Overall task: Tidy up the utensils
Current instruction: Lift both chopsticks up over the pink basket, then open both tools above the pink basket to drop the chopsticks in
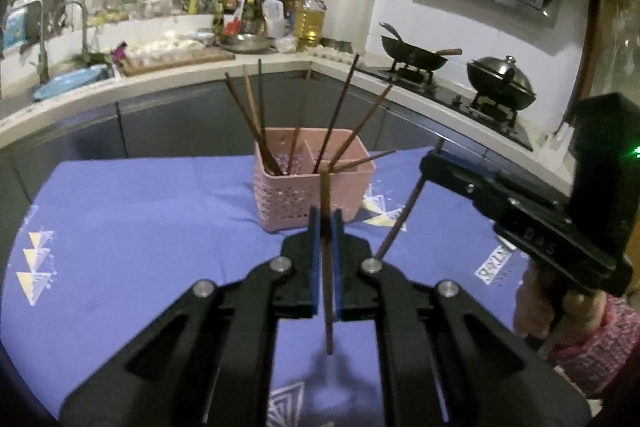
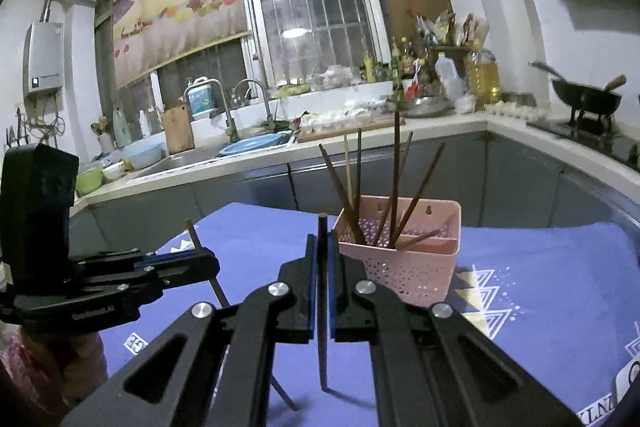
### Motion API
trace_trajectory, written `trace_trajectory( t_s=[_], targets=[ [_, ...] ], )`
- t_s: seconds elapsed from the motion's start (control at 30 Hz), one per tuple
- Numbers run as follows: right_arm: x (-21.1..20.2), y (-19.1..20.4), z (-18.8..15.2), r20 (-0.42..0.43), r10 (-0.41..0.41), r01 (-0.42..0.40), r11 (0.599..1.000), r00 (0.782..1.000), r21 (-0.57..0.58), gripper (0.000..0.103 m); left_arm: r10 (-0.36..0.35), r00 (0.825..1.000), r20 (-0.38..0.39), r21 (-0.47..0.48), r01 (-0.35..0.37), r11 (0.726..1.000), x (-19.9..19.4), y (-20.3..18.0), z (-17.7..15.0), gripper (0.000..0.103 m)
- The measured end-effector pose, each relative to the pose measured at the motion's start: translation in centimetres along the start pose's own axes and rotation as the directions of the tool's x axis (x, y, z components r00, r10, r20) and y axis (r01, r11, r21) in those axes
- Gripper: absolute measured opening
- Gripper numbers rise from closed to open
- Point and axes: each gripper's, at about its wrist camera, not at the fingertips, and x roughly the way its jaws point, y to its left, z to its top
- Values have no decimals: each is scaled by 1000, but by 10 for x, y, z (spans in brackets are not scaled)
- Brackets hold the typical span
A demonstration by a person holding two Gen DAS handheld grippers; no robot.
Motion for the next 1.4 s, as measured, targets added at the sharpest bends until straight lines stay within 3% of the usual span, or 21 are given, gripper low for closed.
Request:
trace_trajectory(
  t_s=[0.2, 0.3, 0.47, 0.6, 0.73, 0.9, 1.1, 1.27, 1.3, 1.33, 1.4],
  targets=[
    [4, 13, 7, -18, -1, 0, 1000, 1000, -25, 5, -21, 999, -30, -34, 20, 999, 9, 4, 12, 5],
    [6, 13, 19, 8, -16, 16, 999, 1000, -43, 5, -17, 1000, -1, -41, 17, 999, 8, 8, 36, 5],
    [9, 0, 78, 107, -17, 19, 1000, 994, -13, 5, 17, 997, 82, -33, -14, 999, 6, 9, 101, 5],
    [17, -9, 119, 195, -50, 54, 998, 979, -15, 5, 67, 976, 205, -17, -64, 998, 5, 4, 156, 5],
    [36, -21, 137, 234, -76, 83, 996, 969, -19, 5, 105, 963, 247, -9, -107, 994, 25, 4, 178, 5],
    [68, -33, 116, 198, -119, 134, 989, 973, -61, 5, 123, 970, 210, -9, -124, 992, 72, 10, 169, 5],
    [94, -50, 85, 103, -127, 131, 991, 986, -31, 5, 132, 985, 108, -15, -131, 991, 117, 17, 140, 5],
    [102, -48, 72, 31, -103, 104, 995, 994, -14, 7, 154, 988, 14, -6, -154, 988, 140, 16, 117, 6],
    [102, -46, 70, 21, -96, 97, 995, 995, -13, 9, 162, 987, -13, -3, -162, 987, 143, 16, 114, 8],
    [98, -43, 70, 13, -89, 89, 996, 996, -13, 11, 171, 985, -35, -5, -171, 985, 143, 17, 110, 17],
    [86, -36, 70, 34, -79, 80, 997, 996, -15, 28, 178, 984, -9, -41, -179, 983, 129, 21, 108, 29]
  ],
)
